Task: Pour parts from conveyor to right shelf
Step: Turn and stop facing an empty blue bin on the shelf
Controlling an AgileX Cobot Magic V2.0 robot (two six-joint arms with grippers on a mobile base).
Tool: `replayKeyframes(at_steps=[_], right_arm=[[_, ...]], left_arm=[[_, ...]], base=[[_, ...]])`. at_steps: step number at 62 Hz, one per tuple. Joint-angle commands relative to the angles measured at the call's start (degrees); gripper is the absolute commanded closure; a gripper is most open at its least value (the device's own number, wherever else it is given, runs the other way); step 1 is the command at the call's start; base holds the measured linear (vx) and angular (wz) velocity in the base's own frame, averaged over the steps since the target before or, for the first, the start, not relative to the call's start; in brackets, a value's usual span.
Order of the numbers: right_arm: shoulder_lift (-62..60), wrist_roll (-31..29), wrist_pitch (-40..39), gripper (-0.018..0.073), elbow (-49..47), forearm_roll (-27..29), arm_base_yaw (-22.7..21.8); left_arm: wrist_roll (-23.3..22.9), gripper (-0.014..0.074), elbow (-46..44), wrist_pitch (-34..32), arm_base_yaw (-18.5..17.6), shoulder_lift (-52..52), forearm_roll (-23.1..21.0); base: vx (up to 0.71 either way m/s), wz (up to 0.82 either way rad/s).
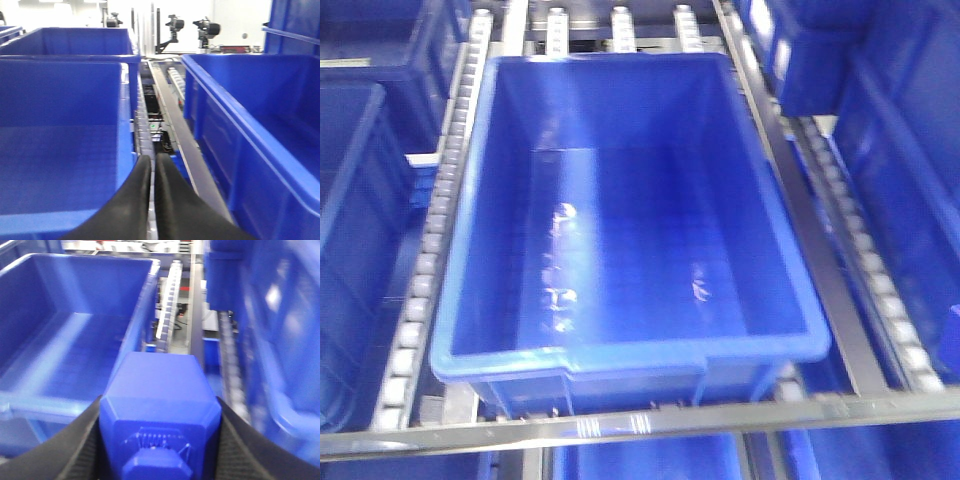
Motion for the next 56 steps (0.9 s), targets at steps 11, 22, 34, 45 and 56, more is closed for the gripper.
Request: replayKeyframes(at_steps=[11, 22, 34, 45, 56], right_arm=[[1.15, -0.34, -4.34, 0.0564, -1.46, 0.3, 0.02], [1.15, -0.34, -4.34, 0.0564, -1.46, 0.3, 0.02], [1.15, -0.34, -4.34, 0.0564, -1.46, 0.3, 0.02], [1.15, -0.34, -4.34, 0.0564, -1.46, 0.3, 0.02], [1.15, -0.34, -4.34, 0.0564, -1.46, 0.3, 0.02]], left_arm=[[-0.49, 0.0602, 1.77, -4.43, -0.04, -0.6, 0.0], [-0.49, 0.0602, 1.77, -4.43, -0.04, -0.6, 0.0], [-0.49, 0.0602, 1.77, -4.43, -0.04, -0.6, 0.0], [-0.49, 0.0602, 1.77, -4.43, -0.04, -0.6, 0.0], [-0.49, 0.0602, 1.77, -4.43, -0.04, -0.6, 0.0]], base=[[0.15, 0.17], [0.14, 0.04], [0.11, 0.0], [0.09, 0.0], [0.06, 0.01]])
